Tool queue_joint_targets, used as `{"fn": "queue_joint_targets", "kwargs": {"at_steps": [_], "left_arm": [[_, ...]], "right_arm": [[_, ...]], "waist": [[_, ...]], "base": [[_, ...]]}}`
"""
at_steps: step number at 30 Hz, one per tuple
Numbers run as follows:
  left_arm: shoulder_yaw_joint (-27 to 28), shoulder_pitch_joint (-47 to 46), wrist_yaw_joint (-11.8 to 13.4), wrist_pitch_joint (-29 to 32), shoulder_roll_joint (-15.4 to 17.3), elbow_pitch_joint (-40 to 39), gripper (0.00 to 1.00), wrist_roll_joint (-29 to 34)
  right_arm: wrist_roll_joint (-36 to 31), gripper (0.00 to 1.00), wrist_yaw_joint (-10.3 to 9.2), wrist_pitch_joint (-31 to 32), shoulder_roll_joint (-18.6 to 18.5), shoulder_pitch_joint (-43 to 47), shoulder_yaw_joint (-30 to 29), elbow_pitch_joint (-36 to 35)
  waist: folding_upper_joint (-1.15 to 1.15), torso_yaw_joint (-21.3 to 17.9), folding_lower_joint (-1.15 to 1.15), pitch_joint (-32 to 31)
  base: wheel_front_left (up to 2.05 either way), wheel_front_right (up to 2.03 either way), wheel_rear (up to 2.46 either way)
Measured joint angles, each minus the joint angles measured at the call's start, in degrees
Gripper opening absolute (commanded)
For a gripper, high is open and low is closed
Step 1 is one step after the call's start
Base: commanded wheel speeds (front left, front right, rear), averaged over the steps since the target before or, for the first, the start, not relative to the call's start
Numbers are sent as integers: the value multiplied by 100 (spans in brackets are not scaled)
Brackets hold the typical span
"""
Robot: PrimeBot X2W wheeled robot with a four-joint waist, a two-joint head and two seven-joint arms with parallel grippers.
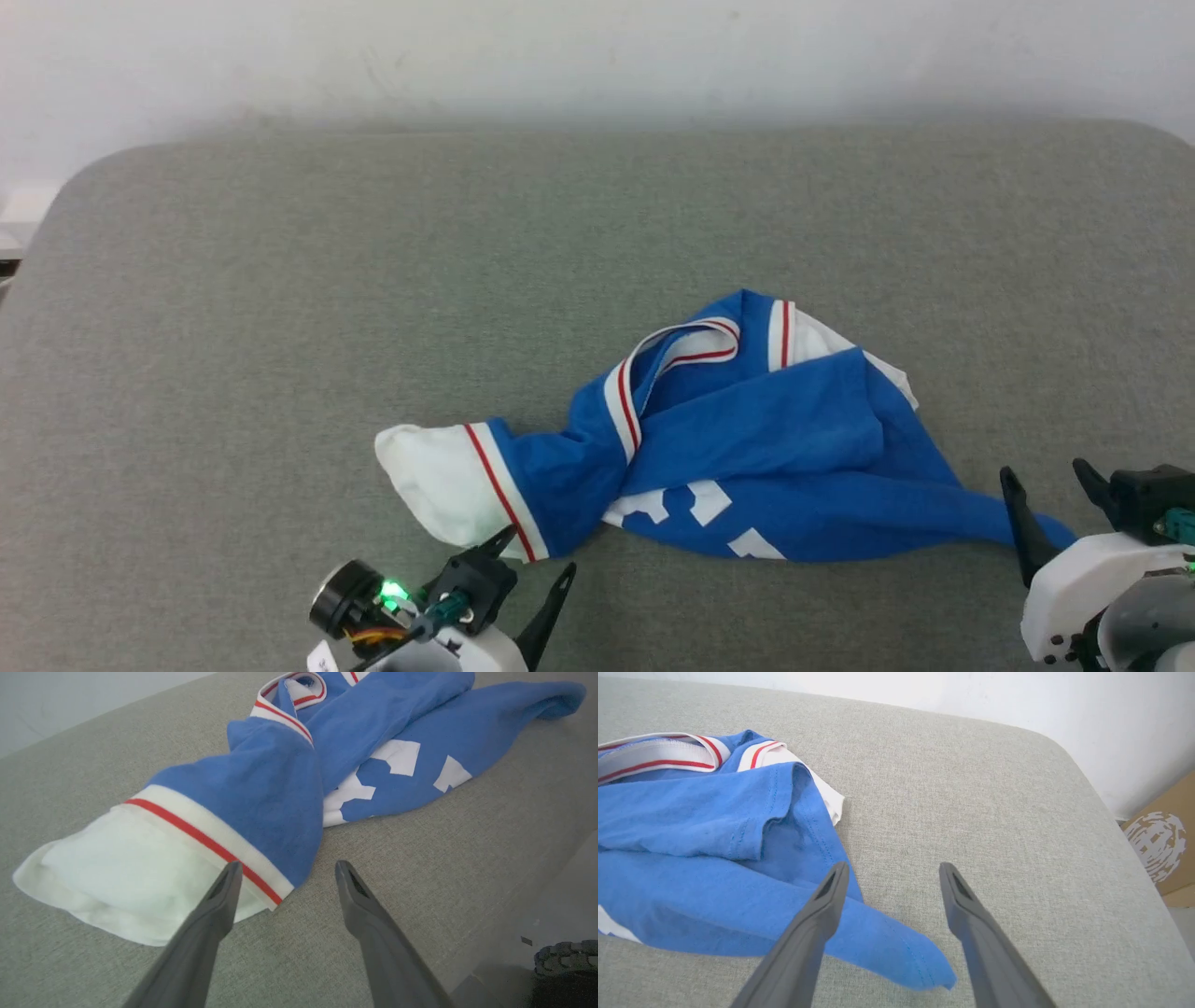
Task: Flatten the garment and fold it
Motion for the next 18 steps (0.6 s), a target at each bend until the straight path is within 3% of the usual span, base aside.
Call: {"fn": "queue_joint_targets", "kwargs": {"at_steps": [16,17,18], "left_arm": [[-328,-945,-11,581,168,1066,100,-68],[-350,-985,-11,583,168,1098,95,-111],[-390,-1028,-11,586,175,1127,23,-158]], "right_arm": [[-85,100,0,-49,270,-2,-132,-141],[-88,100,0,-62,278,-2,-136,-134],[-94,100,0,-63,280,-2,-144,-127]], "waist": [[0,-398,-1,597],[0,-403,-1,623],[0,-402,-1,641]], "base": [[0,0,0],[0,0,0],[0,0,0]]}}
